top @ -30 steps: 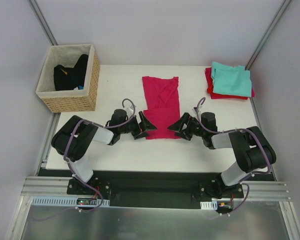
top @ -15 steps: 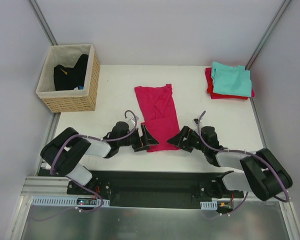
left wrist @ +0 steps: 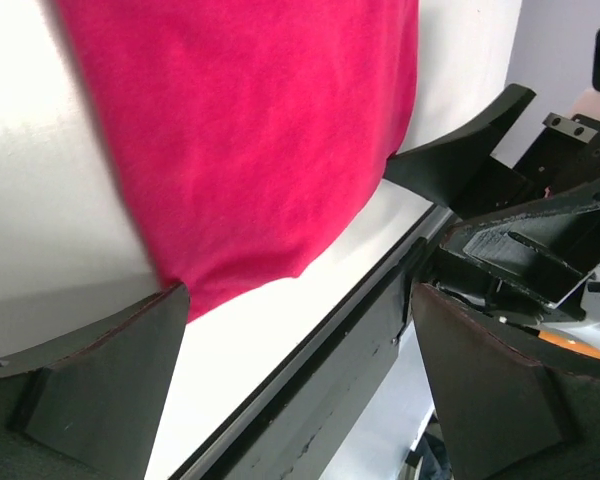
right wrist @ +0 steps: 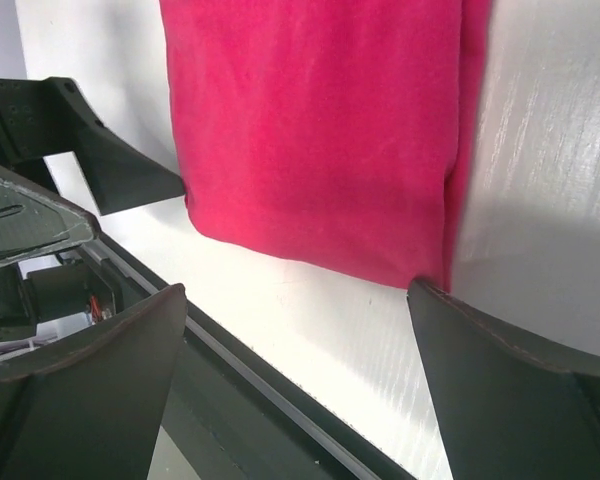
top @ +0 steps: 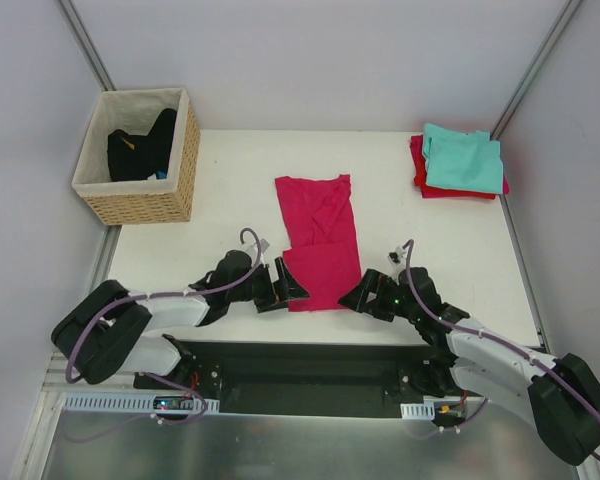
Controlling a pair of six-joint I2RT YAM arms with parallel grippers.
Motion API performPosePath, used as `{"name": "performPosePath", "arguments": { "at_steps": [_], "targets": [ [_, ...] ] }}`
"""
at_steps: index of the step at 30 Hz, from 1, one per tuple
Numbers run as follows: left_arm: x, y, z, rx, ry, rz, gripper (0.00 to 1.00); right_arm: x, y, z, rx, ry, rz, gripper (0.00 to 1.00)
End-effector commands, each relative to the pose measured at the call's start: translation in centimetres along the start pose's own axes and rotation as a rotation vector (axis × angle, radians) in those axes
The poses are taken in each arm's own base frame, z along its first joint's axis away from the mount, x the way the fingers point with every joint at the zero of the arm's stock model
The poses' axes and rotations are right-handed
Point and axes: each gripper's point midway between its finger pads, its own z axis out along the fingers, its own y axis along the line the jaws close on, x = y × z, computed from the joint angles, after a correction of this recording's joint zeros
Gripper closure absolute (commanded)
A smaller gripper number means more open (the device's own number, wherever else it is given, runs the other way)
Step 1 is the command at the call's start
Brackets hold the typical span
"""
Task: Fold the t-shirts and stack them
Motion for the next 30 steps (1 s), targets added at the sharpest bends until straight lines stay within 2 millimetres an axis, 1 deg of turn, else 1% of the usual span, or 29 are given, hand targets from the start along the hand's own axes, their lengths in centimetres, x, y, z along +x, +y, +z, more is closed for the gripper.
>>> {"name": "performPosePath", "arguments": {
  "at_steps": [1, 2, 3, 4, 6, 8, 9, 11, 12, 13, 14, 16, 17, 19, 20, 23, 25, 26, 27, 29, 30],
  "targets": [
    [0.4, 0.9, -1.5, -0.101, 0.001, 0.043, 0.04, -0.1, -1.2, -0.5, 0.12, 0.005, -0.067, 0.02],
    [0.2, 0.6, -1.8, -0.103, -0.002, 0.053, 0.03, -0.7, -0.6, -0.7, 0.114, -0.007, -0.082, 0.02],
    [-0.2, -0.3, -2.3, -0.107, -0.01, 0.073, 0.01, -1.6, 0.4, -0.8, 0.101, -0.022, -0.112, 0.02],
    [-0.5, -0.7, -2.6, -0.112, -0.017, 0.083, 0.01, -2.0, 0.7, -1.0, 0.104, -0.029, -0.124, 0.03],
    [-1.0, -2.0, -3.3, -0.099, -0.027, 0.104, 0.01, -2.1, 0.8, -1.5, 0.118, -0.021, -0.144, 0.02],
    [-1.0, -2.2, -3.5, -0.094, -0.033, 0.104, 0.01, -2.1, 0.9, -2.0, 0.127, -0.015, -0.153, 0.02],
    [-0.9, -2.1, -3.6, -0.099, -0.034, 0.093, 0.01, -2.1, 1.0, -2.3, 0.122, -0.022, -0.16, 0.02],
    [-0.6, -1.4, -3.6, -0.115, -0.03, 0.078, 0.01, -1.7, 0.2, -2.8, 0.147, -0.019, -0.162, 0.02],
    [-0.3, -0.5, -3.6, -0.134, -0.029, 0.064, 0.01, -1.5, -0.3, -3.1, 0.16, -0.02, -0.168, 0.03],
    [-0.2, -0.2, -3.6, -0.143, -0.031, 0.059, 0.01, -1.5, -0.8, -3.3, 0.179, -0.03, -0.171, 0.02],
    [0.0, 0.5, -3.6, -0.158, -0.027, 0.054, 0.01, -1.2, -1.5, -3.4, 0.198, -0.025, -0.172, 0.02],
    [0.2, 1.1, -3.5, -0.178, -0.028, 0.043, 0.01, -1.1, -2.2, -3.6, 0.212, -0.034, -0.175, 0.02],
    [0.4, 1.7, -3.4, -0.192, -0.019, 0.036, 0.02, -0.7, -2.9, -3.5, 0.228, -0.028, -0.171, 0.03],
    [0.6, 2.3, -3.2, -0.206, -0.013, 0.02, 0.03, -0.6, -3.5, -3.5, 0.244, -0.027, -0.161, 0.03],
    [0.9, 2.9, -2.9, -0.212, -0.006, 0.015, 0.03, -0.6, -3.8, -3.4, 0.249, -0.029, -0.154, 0.03],
    [1.2, 3.6, -2.2, -0.209, 0.003, -0.004, 0.06, -0.4, -4.3, -3.1, 0.249, -0.022, -0.14, 0.03],
    [1.3, 3.7, -1.8, -0.2, 0.007, -0.014, 0.08, -0.5, -4.3, -2.8, 0.248, -0.021, -0.138, 0.04],
    [1.5, 4.1, -1.6, -0.209, 0.019, -0.026, 0.09, -0.5, -4.4, -2.7, 0.253, -0.012, -0.137, 0.04],
    [1.3, 3.9, -1.4, -0.193, 0.013, -0.023, 0.11, -0.5, -4.3, -2.7, 0.248, -0.013, -0.139, 0.05],
    [1.4, 4.3, -1.1, -0.204, 0.019, -0.03, 0.13, -0.6, -4.4, -2.5, 0.253, -0.01, -0.138, 0.06],
    [1.3, 4.2, -1.0, -0.199, 0.016, -0.027, 0.17, -0.7, -4.3, -2.5, 0.249, -0.011, -0.136, 0.08]
  ]
}}
